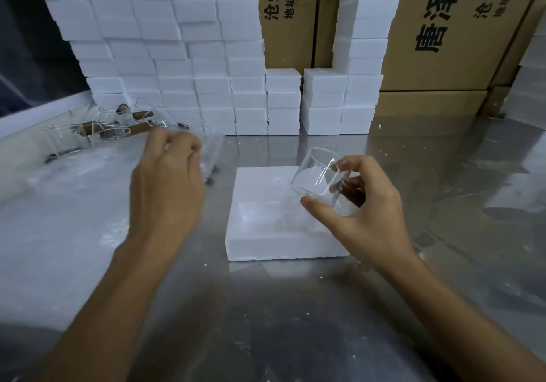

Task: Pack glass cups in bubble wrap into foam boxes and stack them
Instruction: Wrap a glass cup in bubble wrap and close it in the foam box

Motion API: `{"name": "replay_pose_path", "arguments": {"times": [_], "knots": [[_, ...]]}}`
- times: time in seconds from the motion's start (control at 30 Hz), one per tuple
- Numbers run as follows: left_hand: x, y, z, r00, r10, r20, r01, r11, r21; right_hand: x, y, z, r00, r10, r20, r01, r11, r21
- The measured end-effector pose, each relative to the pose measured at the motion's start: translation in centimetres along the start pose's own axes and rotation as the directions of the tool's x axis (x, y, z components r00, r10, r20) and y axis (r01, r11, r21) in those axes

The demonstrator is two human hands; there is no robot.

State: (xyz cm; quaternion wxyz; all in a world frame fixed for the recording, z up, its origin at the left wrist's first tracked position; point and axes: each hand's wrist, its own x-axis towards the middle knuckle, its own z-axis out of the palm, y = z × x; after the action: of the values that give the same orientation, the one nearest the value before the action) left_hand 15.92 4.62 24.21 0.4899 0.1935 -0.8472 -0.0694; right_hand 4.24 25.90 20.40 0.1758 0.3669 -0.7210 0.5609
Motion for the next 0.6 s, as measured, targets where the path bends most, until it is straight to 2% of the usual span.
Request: {"name": "replay_pose_path", "arguments": {"times": [0.07, 0.17, 0.3, 0.37, 0.43, 0.6], "knots": [[-0.4, 1.4, 0.2, 0.991, 0.131, -0.001, -0.13, 0.985, -0.113, 0.0, 0.1, -0.1, 0.999, 0.042, -0.027, -0.041, 0.998, 0.047], [-1.4, 3.1, 0.6, 0.981, 0.185, 0.056, -0.166, 0.955, -0.245, 0.3, 0.5, -0.2, 0.993, 0.104, -0.053, -0.1, 0.993, 0.067], [-2.0, 3.9, 1.1, 0.943, 0.235, 0.233, -0.188, 0.96, -0.21, 0.5, 1.1, -0.4, 0.986, 0.143, -0.082, -0.137, 0.988, 0.074], [-2.1, 3.9, 1.3, 0.938, 0.219, 0.27, -0.172, 0.967, -0.186, 0.5, 1.2, -0.3, 0.984, 0.143, -0.102, -0.133, 0.987, 0.092], [-2.3, 4.0, 1.3, 0.957, 0.153, 0.248, -0.111, 0.978, -0.177, 0.6, 1.1, -0.3, 0.984, 0.138, -0.112, -0.128, 0.987, 0.098], [-2.2, 4.4, 1.0, 0.997, -0.029, 0.072, 0.04, 0.987, -0.158, 0.6, 1.0, -0.3, 0.983, 0.144, -0.11, -0.134, 0.987, 0.093]]}}
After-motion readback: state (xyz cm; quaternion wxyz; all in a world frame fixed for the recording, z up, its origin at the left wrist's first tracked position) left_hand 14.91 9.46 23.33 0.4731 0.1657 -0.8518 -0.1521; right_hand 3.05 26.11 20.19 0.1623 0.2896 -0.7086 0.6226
